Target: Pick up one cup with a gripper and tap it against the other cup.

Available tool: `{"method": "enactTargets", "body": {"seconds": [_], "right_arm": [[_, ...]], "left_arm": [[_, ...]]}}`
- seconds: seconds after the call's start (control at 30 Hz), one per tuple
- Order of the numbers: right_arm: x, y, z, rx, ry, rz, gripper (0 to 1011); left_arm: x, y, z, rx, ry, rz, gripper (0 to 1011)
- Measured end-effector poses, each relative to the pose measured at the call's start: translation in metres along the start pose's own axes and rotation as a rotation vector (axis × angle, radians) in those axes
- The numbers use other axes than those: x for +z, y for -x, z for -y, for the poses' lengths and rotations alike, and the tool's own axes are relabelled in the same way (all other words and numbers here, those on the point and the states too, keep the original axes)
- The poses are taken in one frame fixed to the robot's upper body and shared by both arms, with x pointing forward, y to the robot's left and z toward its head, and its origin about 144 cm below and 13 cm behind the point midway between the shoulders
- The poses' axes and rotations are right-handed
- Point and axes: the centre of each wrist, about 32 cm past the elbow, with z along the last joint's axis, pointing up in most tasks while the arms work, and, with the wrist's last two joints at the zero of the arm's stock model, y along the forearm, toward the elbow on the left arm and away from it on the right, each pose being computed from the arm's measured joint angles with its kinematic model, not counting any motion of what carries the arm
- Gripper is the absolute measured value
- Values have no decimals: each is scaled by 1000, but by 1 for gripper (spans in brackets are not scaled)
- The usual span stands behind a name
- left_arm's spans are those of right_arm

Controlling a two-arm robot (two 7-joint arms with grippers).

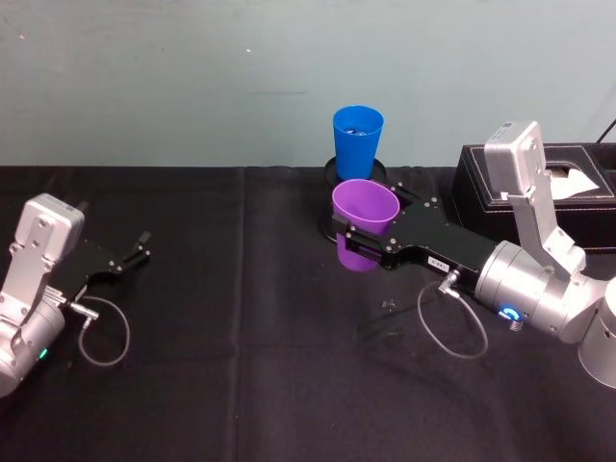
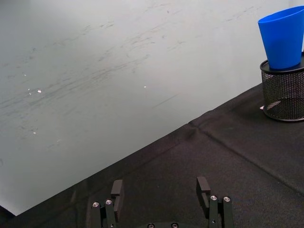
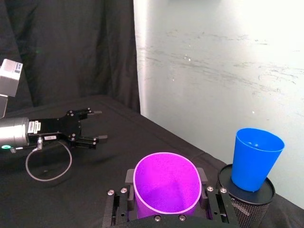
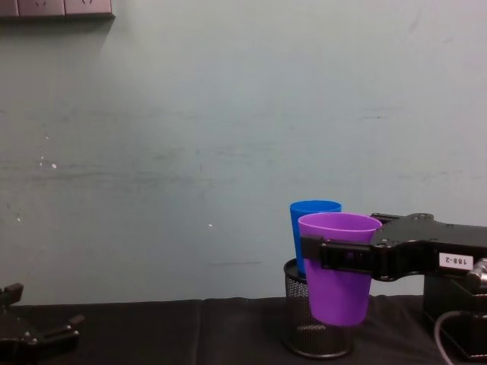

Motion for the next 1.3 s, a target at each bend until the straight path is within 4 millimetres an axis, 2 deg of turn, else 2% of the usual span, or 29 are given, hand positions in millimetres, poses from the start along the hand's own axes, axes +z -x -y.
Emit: {"method": "enactTargets", "body": {"seconds": [1.3], "right_arm": [[0, 0, 0, 0, 0, 0, 739]], "left_arm": [[0, 0, 0, 0, 0, 0, 1000]]}}
